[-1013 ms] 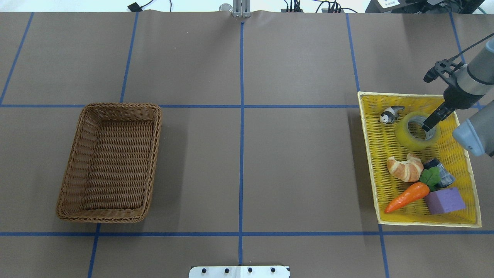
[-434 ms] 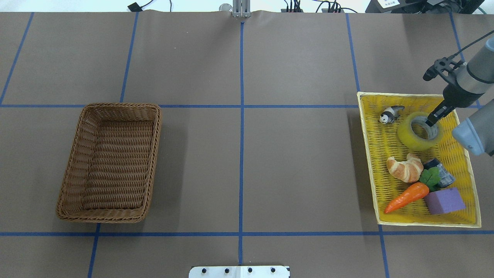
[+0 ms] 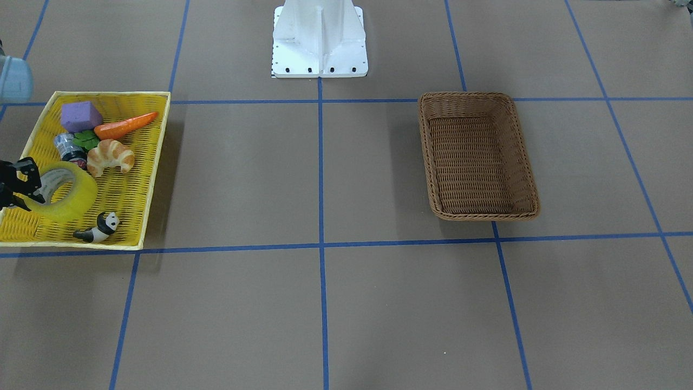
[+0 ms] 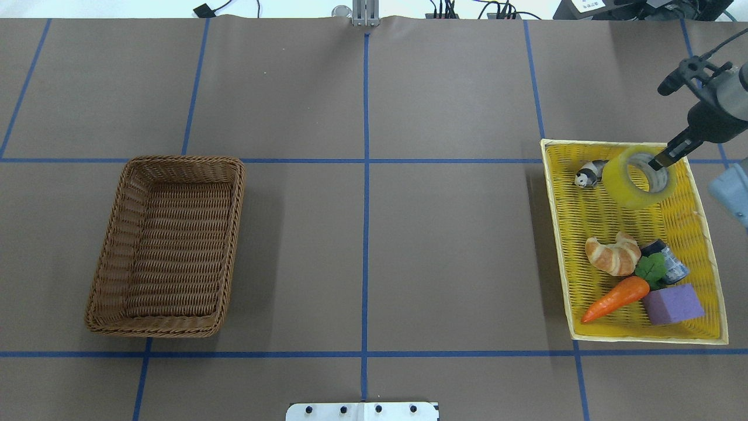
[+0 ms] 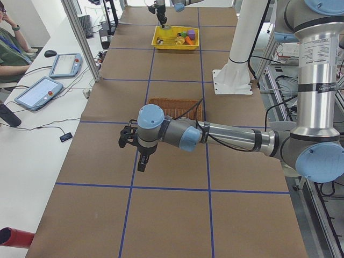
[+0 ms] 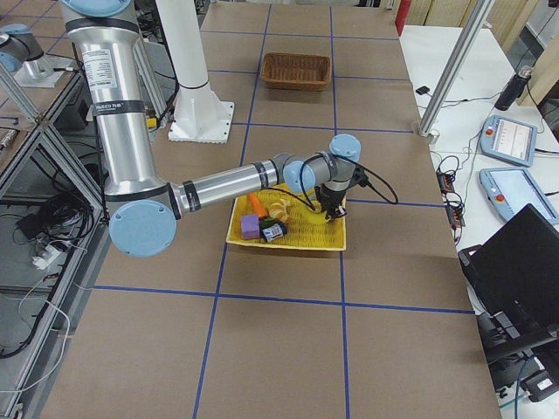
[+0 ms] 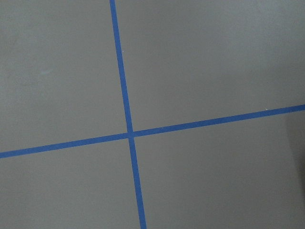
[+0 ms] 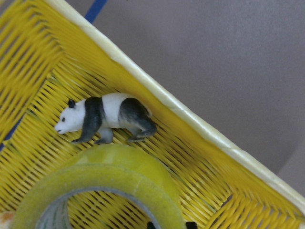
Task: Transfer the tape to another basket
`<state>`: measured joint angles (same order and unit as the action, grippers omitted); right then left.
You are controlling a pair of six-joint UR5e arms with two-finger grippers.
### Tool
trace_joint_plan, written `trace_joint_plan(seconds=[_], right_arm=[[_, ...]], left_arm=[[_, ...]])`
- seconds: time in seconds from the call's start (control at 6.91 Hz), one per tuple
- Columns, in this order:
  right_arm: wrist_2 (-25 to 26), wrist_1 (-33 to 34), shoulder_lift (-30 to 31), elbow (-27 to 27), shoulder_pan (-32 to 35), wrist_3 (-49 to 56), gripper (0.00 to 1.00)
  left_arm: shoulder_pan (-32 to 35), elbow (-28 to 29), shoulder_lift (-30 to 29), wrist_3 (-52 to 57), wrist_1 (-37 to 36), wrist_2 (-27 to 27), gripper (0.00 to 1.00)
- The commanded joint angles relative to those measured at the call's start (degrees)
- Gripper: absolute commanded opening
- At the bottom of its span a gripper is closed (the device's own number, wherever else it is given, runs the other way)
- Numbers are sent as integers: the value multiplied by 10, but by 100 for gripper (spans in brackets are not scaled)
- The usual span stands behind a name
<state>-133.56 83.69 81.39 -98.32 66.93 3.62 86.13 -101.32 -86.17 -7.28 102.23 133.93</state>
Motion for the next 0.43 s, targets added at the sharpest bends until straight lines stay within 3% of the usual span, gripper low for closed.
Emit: trace_joint_plan(seconds=[0.0,0.29], right_arm=[[-52,-6,-35,-22,25,-74,0],[-57,-35,-76,-56,11,-224,0]], left_arm=[[0,0,-7,-3,-5,1,98],[-5,-5,-17,-84,16,28,98]])
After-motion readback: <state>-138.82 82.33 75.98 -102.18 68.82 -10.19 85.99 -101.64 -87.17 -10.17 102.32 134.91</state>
